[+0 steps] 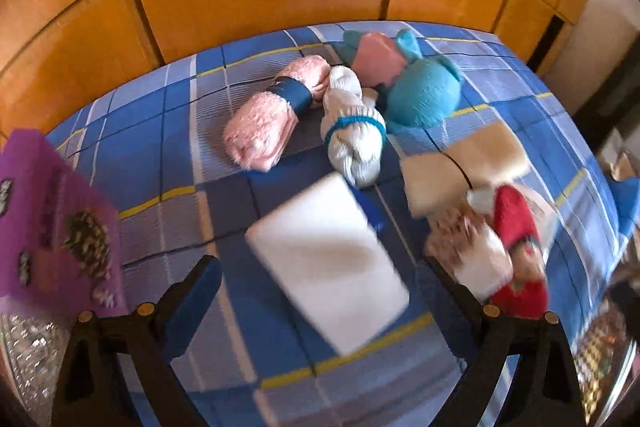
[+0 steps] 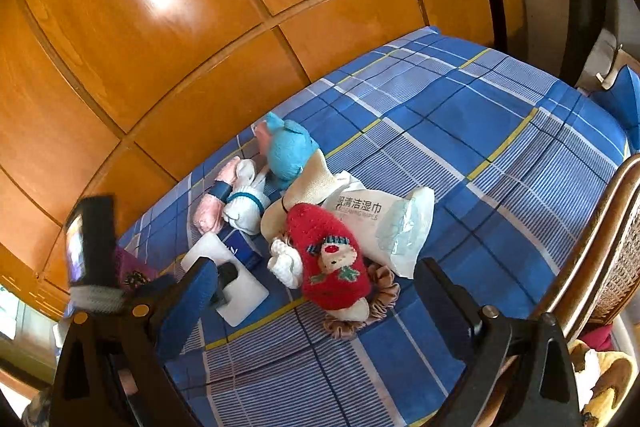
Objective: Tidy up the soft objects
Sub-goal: 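Reach the left tool to the white sponge and close on it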
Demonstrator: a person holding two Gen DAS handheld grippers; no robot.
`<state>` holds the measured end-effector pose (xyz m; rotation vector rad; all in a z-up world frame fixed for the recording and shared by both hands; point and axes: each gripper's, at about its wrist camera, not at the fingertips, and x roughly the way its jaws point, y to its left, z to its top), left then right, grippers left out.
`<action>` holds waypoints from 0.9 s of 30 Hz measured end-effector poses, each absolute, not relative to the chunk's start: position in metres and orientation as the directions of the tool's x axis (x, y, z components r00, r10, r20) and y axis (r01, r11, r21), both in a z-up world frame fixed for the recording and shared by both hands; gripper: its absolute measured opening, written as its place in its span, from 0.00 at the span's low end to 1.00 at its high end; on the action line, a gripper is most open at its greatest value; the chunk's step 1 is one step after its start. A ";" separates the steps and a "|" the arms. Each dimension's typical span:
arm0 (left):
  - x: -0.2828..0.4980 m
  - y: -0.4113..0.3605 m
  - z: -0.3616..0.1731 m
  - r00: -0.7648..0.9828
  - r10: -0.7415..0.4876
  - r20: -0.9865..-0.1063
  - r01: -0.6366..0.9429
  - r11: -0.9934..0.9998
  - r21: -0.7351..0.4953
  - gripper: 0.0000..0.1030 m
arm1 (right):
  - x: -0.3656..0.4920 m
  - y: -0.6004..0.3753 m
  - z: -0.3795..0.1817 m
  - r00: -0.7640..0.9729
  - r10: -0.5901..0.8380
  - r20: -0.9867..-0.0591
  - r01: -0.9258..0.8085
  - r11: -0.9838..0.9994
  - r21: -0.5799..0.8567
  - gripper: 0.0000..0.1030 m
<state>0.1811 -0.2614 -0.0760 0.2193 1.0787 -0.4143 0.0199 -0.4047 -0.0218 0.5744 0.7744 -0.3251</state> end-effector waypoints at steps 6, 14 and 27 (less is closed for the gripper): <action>0.190 -0.259 -0.090 0.392 -0.231 -0.890 0.410 0.910 -0.056 0.65 | 0.019 -0.406 -0.021 0.683 -0.062 -0.728 0.470 0.800 0.374 0.99; 0.146 -0.199 -0.068 0.464 -0.330 -0.822 0.478 0.874 -0.081 0.63 | 0.033 -0.401 -0.022 0.659 -0.026 -0.752 0.439 0.825 0.356 0.94; 0.078 -0.123 -0.060 0.520 -0.369 -0.770 0.519 0.853 -0.058 0.63 | 0.137 -0.339 -0.074 0.481 0.259 -0.838 0.359 0.813 0.458 0.93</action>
